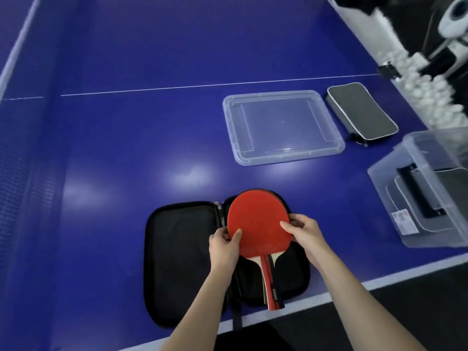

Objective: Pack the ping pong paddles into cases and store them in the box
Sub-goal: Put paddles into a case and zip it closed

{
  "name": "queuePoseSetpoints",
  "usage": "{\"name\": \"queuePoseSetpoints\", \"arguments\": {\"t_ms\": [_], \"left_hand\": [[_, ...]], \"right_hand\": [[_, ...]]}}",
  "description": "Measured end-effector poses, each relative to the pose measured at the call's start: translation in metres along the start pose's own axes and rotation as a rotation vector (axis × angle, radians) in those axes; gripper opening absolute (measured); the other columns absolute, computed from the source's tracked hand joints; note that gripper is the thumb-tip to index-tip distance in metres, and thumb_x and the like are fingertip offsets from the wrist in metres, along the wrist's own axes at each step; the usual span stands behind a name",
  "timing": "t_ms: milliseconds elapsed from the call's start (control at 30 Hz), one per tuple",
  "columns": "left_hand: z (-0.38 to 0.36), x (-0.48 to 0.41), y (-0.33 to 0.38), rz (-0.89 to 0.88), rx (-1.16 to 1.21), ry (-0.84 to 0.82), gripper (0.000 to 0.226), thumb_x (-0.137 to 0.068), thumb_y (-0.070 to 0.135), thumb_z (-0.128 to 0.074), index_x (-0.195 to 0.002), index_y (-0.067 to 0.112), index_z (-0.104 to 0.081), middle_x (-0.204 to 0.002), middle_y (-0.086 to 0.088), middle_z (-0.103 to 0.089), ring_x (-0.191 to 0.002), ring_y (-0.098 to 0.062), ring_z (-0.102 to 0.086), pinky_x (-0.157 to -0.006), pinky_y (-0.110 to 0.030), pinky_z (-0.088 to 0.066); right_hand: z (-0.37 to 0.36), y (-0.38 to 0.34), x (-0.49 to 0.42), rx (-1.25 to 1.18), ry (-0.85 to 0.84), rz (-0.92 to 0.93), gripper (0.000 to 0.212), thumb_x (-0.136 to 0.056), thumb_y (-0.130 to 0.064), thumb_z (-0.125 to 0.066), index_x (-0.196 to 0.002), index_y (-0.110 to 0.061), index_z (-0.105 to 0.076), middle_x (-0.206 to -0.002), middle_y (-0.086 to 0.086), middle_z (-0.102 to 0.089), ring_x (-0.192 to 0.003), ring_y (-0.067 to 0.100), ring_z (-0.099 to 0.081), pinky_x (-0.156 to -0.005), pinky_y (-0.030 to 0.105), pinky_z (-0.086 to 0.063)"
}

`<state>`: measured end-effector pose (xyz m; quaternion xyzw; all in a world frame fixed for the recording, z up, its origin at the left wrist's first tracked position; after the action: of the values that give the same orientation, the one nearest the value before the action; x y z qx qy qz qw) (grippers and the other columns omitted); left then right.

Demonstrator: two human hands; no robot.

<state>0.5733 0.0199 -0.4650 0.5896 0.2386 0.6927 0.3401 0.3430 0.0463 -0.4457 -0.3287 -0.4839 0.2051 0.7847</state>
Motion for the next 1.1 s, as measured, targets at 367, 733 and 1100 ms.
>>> {"name": "queuePoseSetpoints", "arguments": {"t_ms": [367, 733, 1100], "left_hand": [[-0.008, 0.002, 0.006, -0.076, -0.352, 0.179, 0.039, -0.094, 0.038, -0.056, -0.117, 0.007, -0.06, -0.115, -0.011, -0.061, -0.099, -0.026, -0.06, -0.085, -0.035, -0.049], [-0.015, 0.01, 0.005, -0.135, -0.422, 0.273, 0.041, -0.092, 0.043, -0.058, -0.106, 0.005, -0.064, -0.102, -0.01, -0.063, -0.091, -0.026, -0.061, -0.078, -0.038, -0.051], [0.064, 0.025, -0.01, -0.247, -0.678, 0.545, 0.058, -0.088, 0.041, -0.064, -0.131, 0.006, -0.05, -0.131, -0.016, -0.045, -0.118, -0.037, -0.043, -0.096, -0.048, -0.035]], "right_hand": [[-0.003, -0.001, -0.015, 0.333, 0.081, 0.144, 0.041, -0.088, -0.028, -0.067, -0.123, -0.008, -0.06, -0.121, 0.01, -0.062, -0.114, 0.026, -0.058, -0.095, 0.039, -0.05], [-0.005, -0.005, -0.016, 0.562, 0.1, 0.293, 0.045, -0.097, -0.032, -0.053, -0.133, -0.005, -0.052, -0.128, 0.014, -0.05, -0.121, 0.027, -0.047, -0.096, 0.035, -0.043], [0.012, 0.033, 0.018, 0.373, 0.069, 0.345, 0.052, -0.091, -0.032, -0.061, -0.137, -0.011, -0.045, -0.132, 0.008, -0.046, -0.114, 0.019, -0.052, -0.088, 0.027, -0.044]]}}
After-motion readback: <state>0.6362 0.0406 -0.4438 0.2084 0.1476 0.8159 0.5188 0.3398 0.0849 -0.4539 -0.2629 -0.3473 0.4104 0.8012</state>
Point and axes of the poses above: each hand's wrist, its own x-axis away from the middle knuckle, its own z-axis out of the back of the hand, y = z × x, the point moved 7 cm from there along -x, towards the middle knuckle
